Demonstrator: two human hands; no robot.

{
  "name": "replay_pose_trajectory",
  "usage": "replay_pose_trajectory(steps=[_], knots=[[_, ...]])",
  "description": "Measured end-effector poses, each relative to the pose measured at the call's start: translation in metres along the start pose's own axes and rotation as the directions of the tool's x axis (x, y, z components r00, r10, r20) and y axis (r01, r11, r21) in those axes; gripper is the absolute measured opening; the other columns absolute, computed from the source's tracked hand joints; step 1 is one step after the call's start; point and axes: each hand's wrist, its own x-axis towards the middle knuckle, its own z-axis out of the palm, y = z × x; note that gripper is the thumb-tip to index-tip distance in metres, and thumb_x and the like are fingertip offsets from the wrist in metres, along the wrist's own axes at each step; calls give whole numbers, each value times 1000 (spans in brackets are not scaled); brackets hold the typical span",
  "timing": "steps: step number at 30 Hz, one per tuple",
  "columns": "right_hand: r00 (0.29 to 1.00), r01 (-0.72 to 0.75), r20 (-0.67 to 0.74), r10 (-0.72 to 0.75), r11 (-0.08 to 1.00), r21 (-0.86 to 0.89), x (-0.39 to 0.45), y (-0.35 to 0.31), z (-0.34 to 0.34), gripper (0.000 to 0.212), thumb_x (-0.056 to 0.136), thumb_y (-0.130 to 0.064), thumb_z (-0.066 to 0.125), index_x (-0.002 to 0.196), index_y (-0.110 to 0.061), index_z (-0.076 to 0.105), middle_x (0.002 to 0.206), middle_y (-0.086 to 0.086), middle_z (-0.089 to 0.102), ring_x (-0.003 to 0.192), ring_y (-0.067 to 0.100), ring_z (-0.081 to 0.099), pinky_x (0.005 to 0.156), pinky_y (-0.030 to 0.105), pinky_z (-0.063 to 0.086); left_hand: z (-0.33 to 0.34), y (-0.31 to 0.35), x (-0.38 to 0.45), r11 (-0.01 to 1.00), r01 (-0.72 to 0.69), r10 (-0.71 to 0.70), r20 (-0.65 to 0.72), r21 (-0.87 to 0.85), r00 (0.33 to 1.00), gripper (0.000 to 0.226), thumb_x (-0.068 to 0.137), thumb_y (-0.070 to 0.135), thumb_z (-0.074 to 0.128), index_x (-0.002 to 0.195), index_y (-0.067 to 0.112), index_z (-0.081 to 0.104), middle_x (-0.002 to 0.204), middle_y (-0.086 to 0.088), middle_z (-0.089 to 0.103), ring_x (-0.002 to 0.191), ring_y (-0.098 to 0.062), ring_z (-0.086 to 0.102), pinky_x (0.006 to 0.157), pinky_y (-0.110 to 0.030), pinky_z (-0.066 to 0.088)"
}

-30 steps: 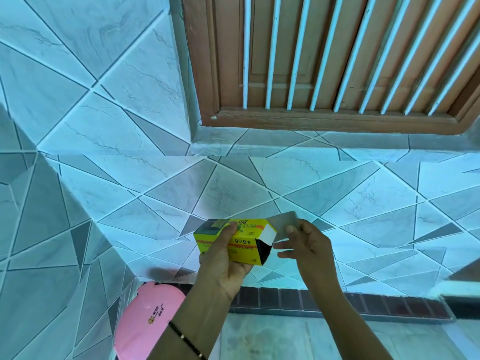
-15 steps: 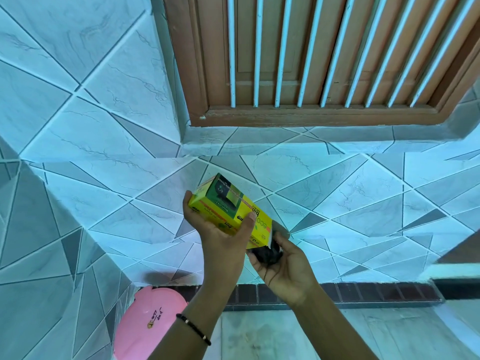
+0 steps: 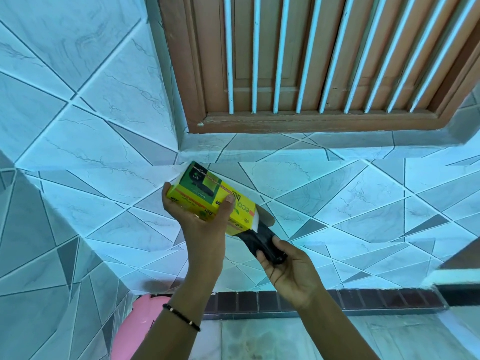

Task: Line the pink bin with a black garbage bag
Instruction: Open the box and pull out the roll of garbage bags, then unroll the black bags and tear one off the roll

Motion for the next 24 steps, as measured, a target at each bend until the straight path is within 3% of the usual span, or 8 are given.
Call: replay_pose_trajectory(steps=[2,5,10,13,15,17,20,24], knots=[[999,25,-42,-23,998,52,3,-8,-6,67,12,0,94,75,8,71,89,24,72,75,34,72,55,35,60,5,5,19,997,19,-23,-54,-80,998,94,69,5,78,136,39,21,135,-3,49,109,-20,61,90,-56,51],[992,70,-113,-57,991,114,5,-20,-16,70,15,2,93,80,7,67,94,24,70,76,36,71,54,36,60,24,15,56,995,-52,49,-40,-90,998,91,69,1,77,135,35,23,133,-4,50,106,-17,62,91,-52,52],[987,108,-132,-89,984,144,4,-33,-19,55,12,4,92,63,9,71,84,24,72,70,35,71,52,36,59,67,24,125,926,-307,234,303,222,924,94,66,-2,77,139,15,21,133,-16,51,110,-28,60,93,-38,52],[981,110,-171,-88,986,126,0,-36,-16,18,46,3,78,61,7,70,81,21,72,65,32,71,50,36,59,83,14,164,529,-620,241,598,579,764,80,66,7,70,138,12,35,125,-14,55,111,-32,56,94,-42,47],[982,111,-166,-89,985,130,0,-37,-16,6,56,1,69,58,6,71,78,20,73,63,30,71,51,36,59,91,6,181,188,-717,119,710,671,694,82,69,2,63,143,18,33,128,-16,48,108,-39,55,91,-43,47],[983,112,-159,-91,984,135,1,-38,-16,8,59,0,67,56,6,71,76,19,73,61,30,71,51,37,59,99,0,191,-41,-738,-25,738,673,675,82,73,-6,56,145,23,30,131,-15,41,108,-39,53,90,-41,46],[980,122,-172,-97,982,145,3,-42,-14,9,61,0,66,55,6,70,76,20,72,60,31,71,48,37,59,109,-8,202,-177,-768,-144,756,615,639,80,75,-12,48,146,21,29,130,-17,38,113,-38,44,91,-41,43],[979,122,-180,-99,985,125,5,-44,-9,8,59,1,70,54,7,69,74,20,72,57,30,70,45,36,58,115,-24,220,-214,-790,-189,768,575,611,75,76,-12,45,144,16,31,129,-18,43,119,-36,41,94,-41,41]])
